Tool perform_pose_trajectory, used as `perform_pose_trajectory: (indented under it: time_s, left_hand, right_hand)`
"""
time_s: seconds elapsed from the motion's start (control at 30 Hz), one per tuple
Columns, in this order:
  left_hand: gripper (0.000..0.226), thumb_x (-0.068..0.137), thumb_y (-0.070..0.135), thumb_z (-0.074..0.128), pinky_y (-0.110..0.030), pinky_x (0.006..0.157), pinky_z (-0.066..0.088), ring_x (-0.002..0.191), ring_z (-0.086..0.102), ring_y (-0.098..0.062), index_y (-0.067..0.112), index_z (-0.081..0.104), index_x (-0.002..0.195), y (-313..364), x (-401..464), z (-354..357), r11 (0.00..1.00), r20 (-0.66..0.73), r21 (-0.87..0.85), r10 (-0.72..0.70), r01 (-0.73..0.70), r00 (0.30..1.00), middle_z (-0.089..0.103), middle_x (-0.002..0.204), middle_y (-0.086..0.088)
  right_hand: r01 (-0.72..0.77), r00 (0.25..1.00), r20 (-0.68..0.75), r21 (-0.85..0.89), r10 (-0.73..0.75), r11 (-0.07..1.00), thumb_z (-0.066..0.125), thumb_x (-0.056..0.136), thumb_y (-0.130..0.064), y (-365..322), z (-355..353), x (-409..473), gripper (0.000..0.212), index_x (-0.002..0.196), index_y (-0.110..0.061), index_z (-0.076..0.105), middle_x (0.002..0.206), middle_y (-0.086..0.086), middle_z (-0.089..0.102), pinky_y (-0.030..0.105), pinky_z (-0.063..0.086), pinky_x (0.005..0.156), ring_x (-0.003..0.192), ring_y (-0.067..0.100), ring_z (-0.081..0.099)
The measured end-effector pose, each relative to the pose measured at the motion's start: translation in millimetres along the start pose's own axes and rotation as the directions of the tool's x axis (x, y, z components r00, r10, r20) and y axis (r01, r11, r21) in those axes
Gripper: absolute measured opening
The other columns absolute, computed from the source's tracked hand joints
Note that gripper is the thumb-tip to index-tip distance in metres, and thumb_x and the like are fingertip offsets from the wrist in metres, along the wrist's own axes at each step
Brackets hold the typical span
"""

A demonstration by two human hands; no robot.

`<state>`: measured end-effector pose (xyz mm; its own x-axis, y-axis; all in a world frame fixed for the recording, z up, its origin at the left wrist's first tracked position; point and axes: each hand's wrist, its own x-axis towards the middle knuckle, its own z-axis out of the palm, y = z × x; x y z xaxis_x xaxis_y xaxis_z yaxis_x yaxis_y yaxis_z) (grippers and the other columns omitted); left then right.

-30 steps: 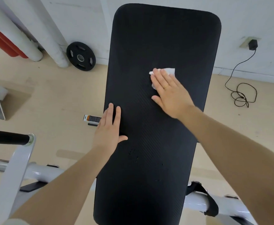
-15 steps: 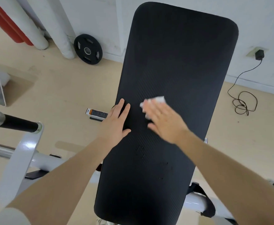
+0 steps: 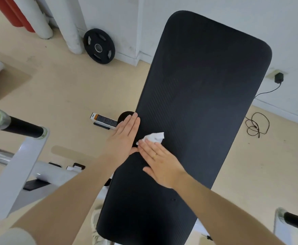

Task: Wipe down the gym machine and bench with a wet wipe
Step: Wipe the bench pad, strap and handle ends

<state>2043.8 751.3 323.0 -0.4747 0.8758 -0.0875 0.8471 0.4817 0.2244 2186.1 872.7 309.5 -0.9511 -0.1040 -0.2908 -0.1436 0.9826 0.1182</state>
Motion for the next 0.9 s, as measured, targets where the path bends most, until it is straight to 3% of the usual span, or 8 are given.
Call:
perform_pose_trajectory:
  time_s: [0.17,0.27,0.37,0.43,0.53,0.67,0.8,0.9]
  left_hand:
    - [0.108,0.056,0.036,0.086,-0.038,0.105,0.030,0.133,0.041,-0.031,-0.001,0.031,0.141,-11.4,0.7,6.8,0.993,0.010,-0.120,0.022,-0.020,1.000,0.037,0.148,-0.017]
    - [0.108,0.067,0.032,0.080,-0.034,0.113,0.019,0.141,0.022,-0.021,0.005,0.013,0.147,-19.4,0.3,1.7,0.975,0.006,-0.218,0.036,-0.034,0.999,0.022,0.155,-0.009]
    - [0.107,0.076,0.039,0.072,-0.027,0.115,0.005,0.139,-0.003,-0.009,0.012,-0.006,0.144,-27.3,-2.5,-4.3,0.961,0.034,-0.272,0.060,-0.048,0.998,-0.001,0.154,0.003]
    - [0.110,0.076,0.043,0.070,-0.027,0.115,0.002,0.139,-0.008,-0.009,0.012,-0.012,0.141,-33.8,-8.3,-3.6,0.960,0.053,-0.276,0.050,-0.034,0.997,-0.008,0.150,0.007]
    - [0.113,0.073,0.046,0.071,-0.031,0.116,0.008,0.139,-0.005,-0.011,0.012,-0.013,0.140,-43.8,-17.8,0.0,0.966,0.069,-0.258,0.023,-0.005,0.997,-0.007,0.150,0.006]
    - [0.113,0.074,0.051,0.067,-0.023,0.114,-0.002,0.138,-0.013,-0.006,0.015,-0.020,0.137,-49.8,-26.9,2.7,0.959,0.106,-0.282,0.006,0.024,0.994,-0.015,0.150,0.007]
    - [0.118,0.073,0.050,0.069,-0.026,0.117,0.002,0.139,-0.013,-0.007,0.014,-0.019,0.142,-52.3,-40.5,9.2,0.950,0.181,-0.313,0.055,0.004,0.982,-0.011,0.157,0.001]
    - [0.118,0.073,0.047,0.071,-0.030,0.118,0.004,0.145,-0.009,-0.014,0.012,-0.016,0.145,-56.0,-51.8,16.5,0.951,0.258,-0.311,0.090,-0.005,0.962,-0.011,0.157,-0.002]
  right_hand:
    - [0.004,0.998,-0.064,-0.068,-0.008,0.998,0.021,0.092,-0.045,31.9,-9.3,19.4,0.063,0.145,-0.013,0.016,0.151,0.002,0.031,0.039,0.007,0.114,0.140,0.024,0.026]
    - [-0.158,0.977,-0.158,-0.082,0.144,0.984,0.021,0.092,-0.046,73.3,-41.1,54.4,0.064,0.146,-0.011,0.021,0.153,0.007,0.029,0.044,0.011,0.115,0.138,0.035,0.024]
    - [-0.210,0.961,-0.191,-0.032,0.200,0.977,0.022,0.094,-0.045,104.3,-67.9,86.1,0.065,0.147,-0.008,0.014,0.156,0.011,0.016,0.042,0.010,0.115,0.143,0.032,0.015]
    - [-0.241,0.952,-0.190,0.025,0.241,0.970,0.025,0.095,-0.043,107.5,-78.2,100.9,0.066,0.148,-0.007,0.010,0.157,0.011,0.010,0.040,0.008,0.117,0.145,0.030,0.009]
    - [-0.261,0.956,-0.132,0.022,0.262,0.965,0.020,0.097,-0.044,87.7,-75.1,104.6,0.067,0.147,-0.003,0.001,0.157,0.014,0.001,0.041,0.004,0.119,0.145,0.030,0.001]
    - [-0.089,0.996,-0.006,-0.026,0.088,0.996,0.008,0.096,-0.045,28.5,-42.1,66.8,0.066,0.143,-0.002,-0.010,0.152,0.017,-0.011,0.046,0.005,0.119,0.143,0.032,-0.009]
    - [-0.020,0.998,0.060,0.056,0.017,0.998,0.023,0.095,-0.047,-50.4,12.2,9.3,0.069,0.147,-0.005,0.006,0.154,0.012,0.001,0.042,-0.003,0.119,0.144,0.027,-0.006]
    - [-0.041,0.994,0.101,0.108,0.030,0.993,0.019,0.092,-0.049,-90.2,38.8,-19.7,0.071,0.148,-0.006,0.010,0.156,0.009,0.007,0.038,-0.006,0.117,0.145,0.024,-0.005]
